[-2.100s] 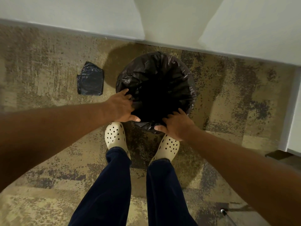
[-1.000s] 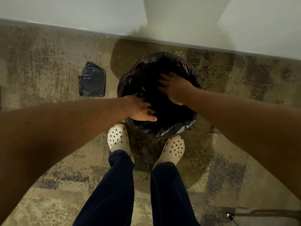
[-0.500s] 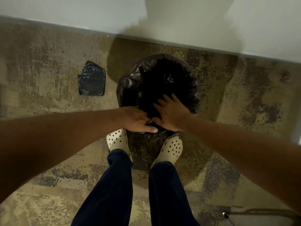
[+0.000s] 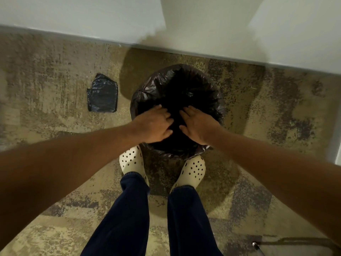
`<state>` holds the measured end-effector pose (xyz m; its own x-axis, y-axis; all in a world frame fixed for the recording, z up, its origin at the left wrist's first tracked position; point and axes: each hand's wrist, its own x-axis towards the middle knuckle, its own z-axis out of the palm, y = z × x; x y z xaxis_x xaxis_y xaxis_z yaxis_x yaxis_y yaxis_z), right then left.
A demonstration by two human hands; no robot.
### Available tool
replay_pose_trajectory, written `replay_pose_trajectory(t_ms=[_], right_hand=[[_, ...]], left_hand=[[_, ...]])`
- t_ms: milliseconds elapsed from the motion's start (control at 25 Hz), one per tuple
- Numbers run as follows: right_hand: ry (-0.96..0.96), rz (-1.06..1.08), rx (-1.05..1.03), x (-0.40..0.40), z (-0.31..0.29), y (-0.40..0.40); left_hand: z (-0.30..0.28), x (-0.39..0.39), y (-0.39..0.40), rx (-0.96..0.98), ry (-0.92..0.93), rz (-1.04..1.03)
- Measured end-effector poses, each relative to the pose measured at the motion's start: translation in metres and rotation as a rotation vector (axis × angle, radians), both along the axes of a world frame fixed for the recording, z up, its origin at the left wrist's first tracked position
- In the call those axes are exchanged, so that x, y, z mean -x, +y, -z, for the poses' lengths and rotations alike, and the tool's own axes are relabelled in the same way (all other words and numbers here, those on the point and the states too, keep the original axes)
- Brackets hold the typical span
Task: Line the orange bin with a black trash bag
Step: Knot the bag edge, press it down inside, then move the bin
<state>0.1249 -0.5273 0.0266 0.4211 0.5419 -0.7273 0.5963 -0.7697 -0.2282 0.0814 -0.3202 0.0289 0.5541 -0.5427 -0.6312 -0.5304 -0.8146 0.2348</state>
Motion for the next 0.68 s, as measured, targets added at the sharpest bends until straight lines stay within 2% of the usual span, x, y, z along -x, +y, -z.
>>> replay_pose_trajectory(t_ms=[120,200,240,320,360,440,520,560,640,680], right_hand=[[0.088,0.213,0.053,-0.024,0.001,-0.003],[0.103,0.318,0.048,-0.035,-0.002,-0.006],[0.115,0.364,0.001,-0.037,-0.005,-0.007],[0.12,0.492,-0.191,-0.032,-0.014,-0.008],[0.066,0.588,-0.309,-0.024,-0.02,-0.01],[-0.206,0.842,-0.511,-0.002,-0.032,-0.017],[-0.454,1.128,-0.496,0.019,-0.041,-0.027],[-0.451,1.293,-0.43,0.027,-0.043,-0.033],[-0.242,1.596,-0.335,0.036,-0.038,-0.043],[-0.137,1.684,-0.325,0.038,-0.034,-0.047]], left_hand=[[0.004,-0.023,0.024,-0.217,-0.087,0.018],[0.005,-0.032,0.037,-0.231,-0.097,0.099],[0.004,-0.032,0.039,-0.164,-0.105,0.123],[0.0,-0.028,0.039,0.09,-0.15,0.04],[-0.002,-0.023,0.039,0.228,-0.233,-0.072],[-0.007,-0.006,0.041,0.366,-0.463,-0.504],[-0.012,0.011,0.047,0.359,-0.483,-1.006],[-0.012,0.017,0.049,0.357,-0.397,-1.192],[-0.01,0.024,0.054,0.395,-0.197,-1.423],[-0.01,0.025,0.057,0.432,-0.135,-1.492]])
